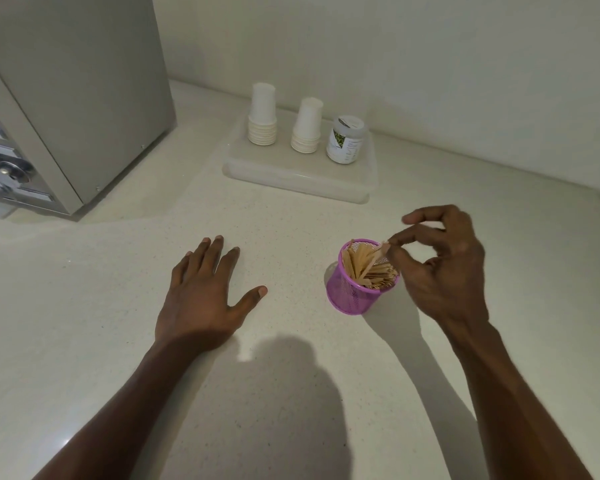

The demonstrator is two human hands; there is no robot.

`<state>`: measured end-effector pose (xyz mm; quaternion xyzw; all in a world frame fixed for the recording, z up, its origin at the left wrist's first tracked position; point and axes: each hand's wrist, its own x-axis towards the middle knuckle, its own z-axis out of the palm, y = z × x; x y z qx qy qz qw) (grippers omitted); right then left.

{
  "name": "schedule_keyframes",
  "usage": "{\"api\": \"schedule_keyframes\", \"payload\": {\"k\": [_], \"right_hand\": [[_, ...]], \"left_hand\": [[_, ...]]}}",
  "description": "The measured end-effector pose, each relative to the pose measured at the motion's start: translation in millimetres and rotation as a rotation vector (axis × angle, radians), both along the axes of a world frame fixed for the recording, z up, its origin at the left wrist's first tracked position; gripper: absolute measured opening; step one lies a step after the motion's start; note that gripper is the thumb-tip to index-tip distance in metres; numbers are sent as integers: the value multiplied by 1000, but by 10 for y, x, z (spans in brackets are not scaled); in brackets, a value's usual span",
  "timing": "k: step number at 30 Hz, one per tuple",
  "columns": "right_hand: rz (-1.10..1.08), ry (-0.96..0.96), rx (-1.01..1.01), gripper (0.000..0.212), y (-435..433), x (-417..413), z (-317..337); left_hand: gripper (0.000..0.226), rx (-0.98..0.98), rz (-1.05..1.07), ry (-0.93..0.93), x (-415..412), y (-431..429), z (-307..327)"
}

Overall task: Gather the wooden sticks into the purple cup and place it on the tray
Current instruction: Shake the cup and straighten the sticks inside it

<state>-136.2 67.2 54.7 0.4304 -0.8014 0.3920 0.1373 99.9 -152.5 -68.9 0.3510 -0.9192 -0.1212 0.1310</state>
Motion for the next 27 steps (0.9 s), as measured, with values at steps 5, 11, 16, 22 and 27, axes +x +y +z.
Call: {"api": "schedule_keyframes", "payload": {"k": [5, 11, 16, 22, 27], "right_hand": [[46, 18, 137, 7, -56, -7, -255], [44, 52, 118, 6, -69, -26, -291], [-8, -44, -3, 8, -110, -55, -224], [87, -142, 136, 19, -321, -77, -139], [78, -158, 136, 6, -401, -51, -81]], "left_hand": [[93, 3, 1, -2, 2, 0, -3], [94, 12, -1, -1, 1, -8, -2], [95, 19, -2, -6, -8, -3, 13], [94, 14, -9, 2, 1, -7, 2], [93, 13, -8, 11, 0, -1, -1]]}}
